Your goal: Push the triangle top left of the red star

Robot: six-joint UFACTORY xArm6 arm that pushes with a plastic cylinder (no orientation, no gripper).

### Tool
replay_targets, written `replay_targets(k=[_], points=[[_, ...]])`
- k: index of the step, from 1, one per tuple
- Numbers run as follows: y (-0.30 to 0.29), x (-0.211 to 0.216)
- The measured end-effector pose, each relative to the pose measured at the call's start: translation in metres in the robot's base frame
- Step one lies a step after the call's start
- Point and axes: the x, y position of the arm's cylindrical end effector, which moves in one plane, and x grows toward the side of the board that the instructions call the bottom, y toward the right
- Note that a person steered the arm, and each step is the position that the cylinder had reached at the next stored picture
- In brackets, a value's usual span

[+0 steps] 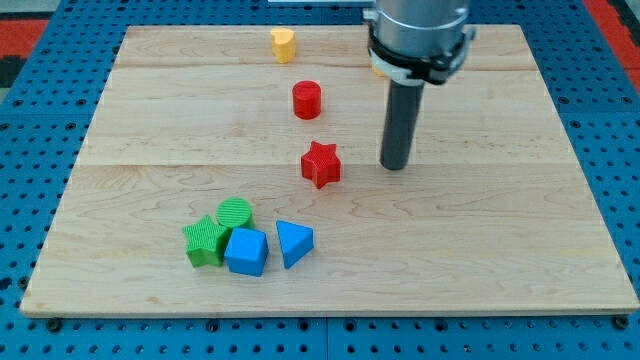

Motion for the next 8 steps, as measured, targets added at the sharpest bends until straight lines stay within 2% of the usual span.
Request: replay_targets(k=[1, 2, 3, 4, 5, 6, 7, 8], points=[[0.013, 0.043], [0.024, 0.063], [0.026, 0.065], [0.032, 0.11], [-0.007, 0.163], [-0.081, 0.143], [-0.13, 0.102], [-0.148, 0.055]])
